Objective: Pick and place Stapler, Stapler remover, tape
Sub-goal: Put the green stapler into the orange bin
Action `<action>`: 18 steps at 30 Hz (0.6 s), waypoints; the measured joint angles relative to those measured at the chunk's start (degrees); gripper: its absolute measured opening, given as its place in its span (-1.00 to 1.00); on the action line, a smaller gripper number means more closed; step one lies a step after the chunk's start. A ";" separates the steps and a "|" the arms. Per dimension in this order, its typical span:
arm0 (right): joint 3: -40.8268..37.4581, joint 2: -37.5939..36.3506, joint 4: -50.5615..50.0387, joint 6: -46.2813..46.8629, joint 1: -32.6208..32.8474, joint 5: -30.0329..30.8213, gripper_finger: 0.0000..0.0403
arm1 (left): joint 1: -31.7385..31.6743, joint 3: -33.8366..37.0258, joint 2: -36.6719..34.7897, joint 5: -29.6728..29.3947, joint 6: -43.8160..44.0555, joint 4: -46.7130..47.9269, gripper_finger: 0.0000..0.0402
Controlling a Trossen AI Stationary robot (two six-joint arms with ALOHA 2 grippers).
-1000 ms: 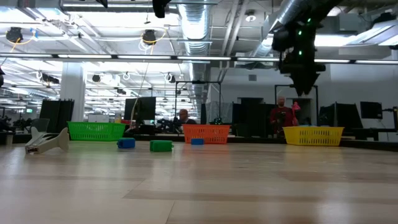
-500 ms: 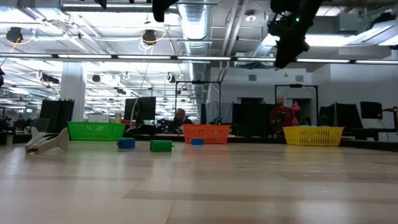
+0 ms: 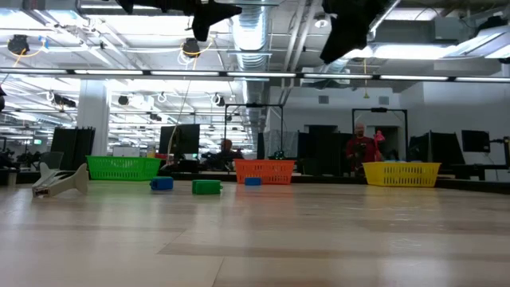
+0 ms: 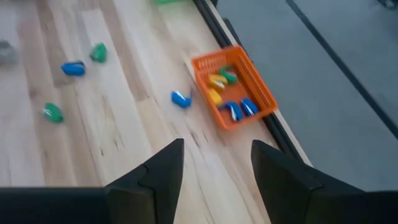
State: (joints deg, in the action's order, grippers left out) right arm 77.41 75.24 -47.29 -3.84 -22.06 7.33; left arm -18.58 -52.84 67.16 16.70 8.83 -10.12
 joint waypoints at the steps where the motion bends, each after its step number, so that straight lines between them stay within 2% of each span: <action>1: 0.00 0.00 0.73 0.00 0.41 0.02 -0.11 | 0.24 0.00 0.00 -0.02 -1.05 0.50 -0.05; 5: 0.00 0.00 1.29 0.21 1.11 0.05 -0.11 | 0.93 0.00 0.00 0.11 -3.10 2.93 0.02; 13: 0.00 0.00 1.17 1.32 1.00 0.15 -0.11 | 2.56 0.00 -0.04 0.07 -4.11 11.37 0.34; 18: 0.00 0.00 1.14 1.31 1.00 0.15 -0.12 | 2.90 0.00 -0.03 -2.13 -4.15 19.51 0.38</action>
State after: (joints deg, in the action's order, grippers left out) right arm 77.41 75.24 -46.15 -2.52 -21.06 7.49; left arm -15.68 -52.84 67.13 14.57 4.67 9.39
